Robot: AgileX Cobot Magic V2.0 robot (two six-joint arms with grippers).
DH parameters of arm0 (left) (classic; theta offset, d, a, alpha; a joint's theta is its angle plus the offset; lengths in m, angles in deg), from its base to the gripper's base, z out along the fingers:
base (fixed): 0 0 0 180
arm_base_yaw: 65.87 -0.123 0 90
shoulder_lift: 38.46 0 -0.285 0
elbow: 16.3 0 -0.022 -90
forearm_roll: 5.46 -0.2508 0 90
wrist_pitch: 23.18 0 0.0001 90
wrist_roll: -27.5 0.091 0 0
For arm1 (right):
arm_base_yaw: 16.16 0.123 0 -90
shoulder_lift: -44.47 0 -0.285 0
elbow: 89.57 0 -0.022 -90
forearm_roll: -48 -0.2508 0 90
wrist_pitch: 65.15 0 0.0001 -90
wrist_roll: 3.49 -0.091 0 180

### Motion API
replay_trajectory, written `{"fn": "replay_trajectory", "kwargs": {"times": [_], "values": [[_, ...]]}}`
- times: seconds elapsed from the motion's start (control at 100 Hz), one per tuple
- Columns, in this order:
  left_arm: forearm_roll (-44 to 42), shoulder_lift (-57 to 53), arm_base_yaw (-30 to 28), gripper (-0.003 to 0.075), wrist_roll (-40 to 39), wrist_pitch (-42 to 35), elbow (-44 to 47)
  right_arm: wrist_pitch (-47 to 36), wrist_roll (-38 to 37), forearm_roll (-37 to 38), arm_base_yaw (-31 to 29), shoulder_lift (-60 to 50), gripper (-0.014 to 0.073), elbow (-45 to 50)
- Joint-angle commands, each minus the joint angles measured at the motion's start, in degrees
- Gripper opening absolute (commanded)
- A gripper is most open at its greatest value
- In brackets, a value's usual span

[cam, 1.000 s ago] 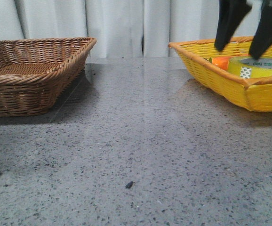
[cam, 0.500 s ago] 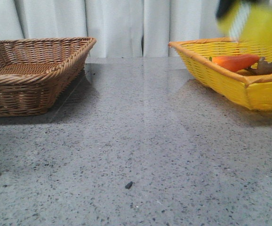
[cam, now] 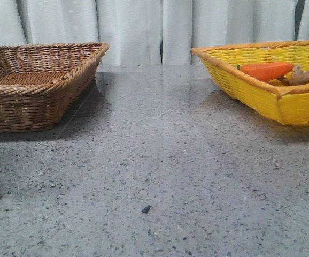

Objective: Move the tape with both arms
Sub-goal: 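Lower the tape roll onto the table between baskets and release it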

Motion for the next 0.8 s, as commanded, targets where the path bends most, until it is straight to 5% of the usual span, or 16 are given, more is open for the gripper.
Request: {"fn": "replay_trajectory", "kwargs": {"times": [0.0, 0.3, 0.37, 0.48, 0.58, 0.67, 0.79], "values": [[1.5, 0.1, 0.3, 0.0315, -0.1, -3.6, -1.9, -2.7, 0.5, -1.2, 0.2, 2.6, -0.0046, 0.8], [1.6, 0.1, 0.3, 0.0315, -0.1, -2.5, -0.3, -3.0, 0.5, -2.2, 0.8, 12.6, -0.0028, 2.8], [1.8, 0.1, 0.3, 0.0315, -0.1, -2.5, 0.1, -2.3, 0.5, -2.2, 0.8, 12.6, 0.006, 2.8], [3.8, 0.3, 0.3, 0.0315, 0.8, -3.1, 0.2, -0.3, 0.5, -3.4, 0.8, 12.0, 0.0309, 2.1], [8.7, 1.1, 0.3, 0.0315, 8.1, -4.3, -0.2, 1.4, 0.5, -4.9, 0.8, 10.1, 0.0461, 0.4], [15.1, 3.0, 0.3, 0.0315, 16.0, -3.8, -2.3, 0.4, 1.5, -5.1, 0.8, 5.8, 0.0383, 0.1], [21.7, 8.5, 0.5, 0.0315, 21.2, -1.3, -7.9, -0.5, 3.4, -4.7, 0.8, -1.1, 0.0085, 0.4]]}}
